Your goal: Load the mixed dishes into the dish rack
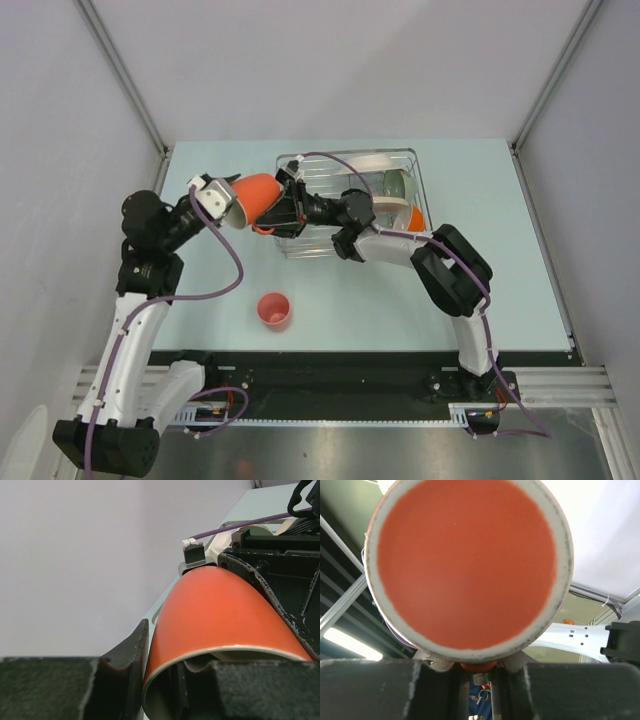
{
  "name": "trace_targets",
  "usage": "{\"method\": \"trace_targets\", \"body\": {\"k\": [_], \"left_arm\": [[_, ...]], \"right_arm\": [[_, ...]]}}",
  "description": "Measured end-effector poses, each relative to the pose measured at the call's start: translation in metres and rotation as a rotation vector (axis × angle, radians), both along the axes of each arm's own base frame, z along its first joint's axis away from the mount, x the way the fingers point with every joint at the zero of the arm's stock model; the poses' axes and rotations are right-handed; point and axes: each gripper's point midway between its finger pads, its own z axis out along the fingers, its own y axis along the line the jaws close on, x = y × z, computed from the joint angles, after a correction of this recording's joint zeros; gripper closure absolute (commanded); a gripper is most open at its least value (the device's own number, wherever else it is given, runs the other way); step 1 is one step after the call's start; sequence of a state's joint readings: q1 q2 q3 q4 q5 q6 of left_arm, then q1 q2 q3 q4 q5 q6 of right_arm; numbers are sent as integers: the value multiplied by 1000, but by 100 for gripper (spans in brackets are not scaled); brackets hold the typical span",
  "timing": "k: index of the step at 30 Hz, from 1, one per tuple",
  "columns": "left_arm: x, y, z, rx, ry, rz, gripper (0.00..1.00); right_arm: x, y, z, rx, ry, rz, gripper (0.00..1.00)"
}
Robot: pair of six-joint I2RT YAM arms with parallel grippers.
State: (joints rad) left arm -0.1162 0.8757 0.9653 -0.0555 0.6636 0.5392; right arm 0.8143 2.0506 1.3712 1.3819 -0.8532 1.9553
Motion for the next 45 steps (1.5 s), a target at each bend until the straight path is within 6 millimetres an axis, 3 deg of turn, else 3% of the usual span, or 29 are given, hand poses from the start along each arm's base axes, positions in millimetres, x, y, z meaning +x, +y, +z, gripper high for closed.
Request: {"method": "trace_targets", "body": {"k": [3, 4, 5, 7, 8, 11, 14, 19, 26, 29, 31, 33, 35, 38, 40, 42, 45], "left_arm": [[-1, 0, 1, 0, -7, 2, 98], [-1, 1, 1, 0, -6, 2, 91], [-1, 1, 1, 0, -5, 3, 77], [-1, 1, 0, 0, -3, 6, 70], [0, 2, -1, 4, -1, 10, 50], [-1, 2, -12, 21, 37, 18, 16], [2, 11, -19, 24, 75, 73, 0], [1, 15, -34, 35, 176, 104, 0], [-7, 22, -15, -20, 241, 122, 0], [-7, 34, -8, -53, 270, 161, 0], [-2, 45, -14, -67, 316, 205, 0], [6, 58, -34, -67, 396, 268, 0], [10, 66, -53, -60, 460, 306, 2], [15, 80, -111, -49, 622, 374, 2], [12, 87, -148, -44, 724, 414, 3], [5, 92, -178, -39, 819, 447, 4], [4, 94, -197, -42, 885, 473, 5]], "right_arm": [[-1, 0, 1, 3, -2, 3, 100], [-1, 0, 1, 3, -3, 3, 100], [-1, 0, 1, 2, -2, 3, 100], [-1, 1, 0, 1, -1, 3, 100], [-1, 1, 0, 0, -2, 2, 100], [2, 3, -3, -12, -6, -12, 100], [19, -1, -14, -55, -37, -53, 100], [46, -7, -28, -152, -63, -147, 100], [86, -13, -62, -363, -142, -293, 100], [120, -10, -76, -565, -227, -432, 100], [147, -10, -71, -699, -327, -561, 100], [166, -13, -55, -805, -453, -677, 100], [171, -15, -45, -861, -529, -734, 100], [177, -17, -48, -974, -632, -803, 100], [183, -17, -65, -1070, -680, -824, 100], [190, -17, -98, -1190, -727, -826, 100], [199, -23, -153, -1360, -769, -795, 100]]}}
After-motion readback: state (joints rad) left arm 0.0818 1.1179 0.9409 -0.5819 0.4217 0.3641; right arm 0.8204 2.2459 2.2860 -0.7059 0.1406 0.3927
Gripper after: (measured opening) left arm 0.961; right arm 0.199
